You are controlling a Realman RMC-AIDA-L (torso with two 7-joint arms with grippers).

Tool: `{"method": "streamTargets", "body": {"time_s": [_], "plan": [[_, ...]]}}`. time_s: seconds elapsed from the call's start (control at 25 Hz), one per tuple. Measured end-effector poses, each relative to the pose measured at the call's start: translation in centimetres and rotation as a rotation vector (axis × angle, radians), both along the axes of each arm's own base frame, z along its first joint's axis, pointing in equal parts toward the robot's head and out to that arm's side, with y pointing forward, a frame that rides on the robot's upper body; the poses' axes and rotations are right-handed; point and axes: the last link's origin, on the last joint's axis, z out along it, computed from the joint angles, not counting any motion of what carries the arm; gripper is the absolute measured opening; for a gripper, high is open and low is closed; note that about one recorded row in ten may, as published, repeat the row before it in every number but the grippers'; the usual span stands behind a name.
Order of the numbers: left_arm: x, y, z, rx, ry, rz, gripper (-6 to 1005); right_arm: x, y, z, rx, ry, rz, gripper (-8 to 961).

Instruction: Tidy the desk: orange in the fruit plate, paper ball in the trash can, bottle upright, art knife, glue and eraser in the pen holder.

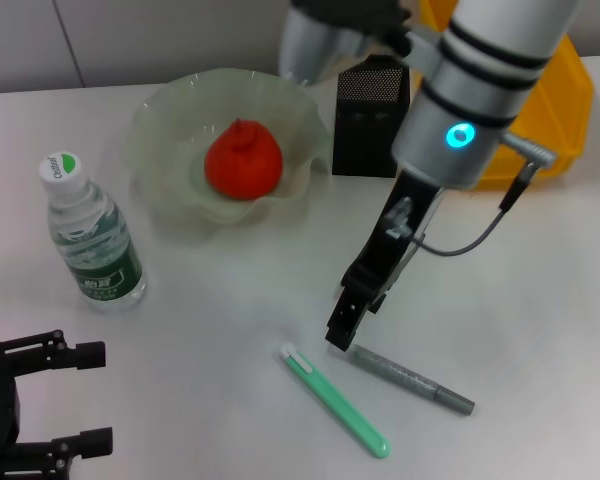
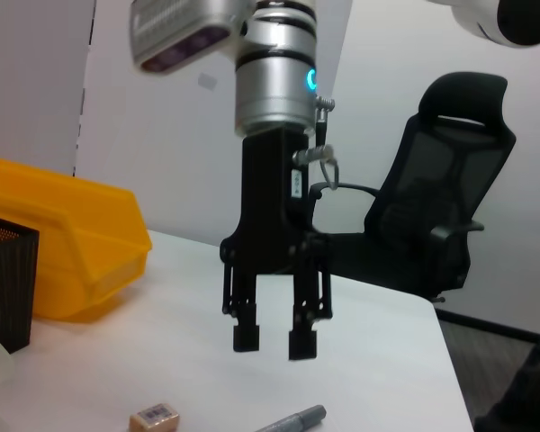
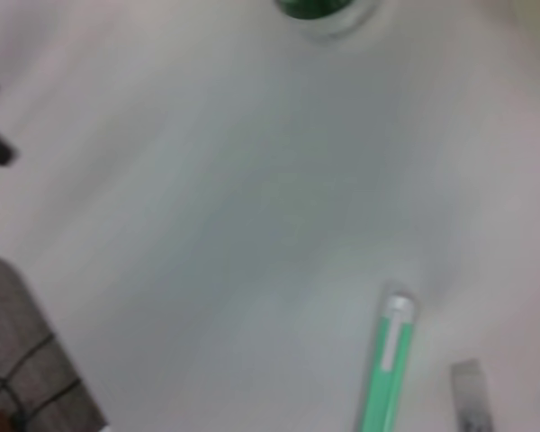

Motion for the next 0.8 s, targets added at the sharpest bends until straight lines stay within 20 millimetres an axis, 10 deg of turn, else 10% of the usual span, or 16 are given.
{"method": "streamTargets", "body": {"time_s": [0.8], "plan": [[-0.2, 0.3, -0.5, 0.036, 0.034, -0.035, 797, 1.3, -0.5, -5.6, 0.045, -0.019, -0.071, 628]]}}
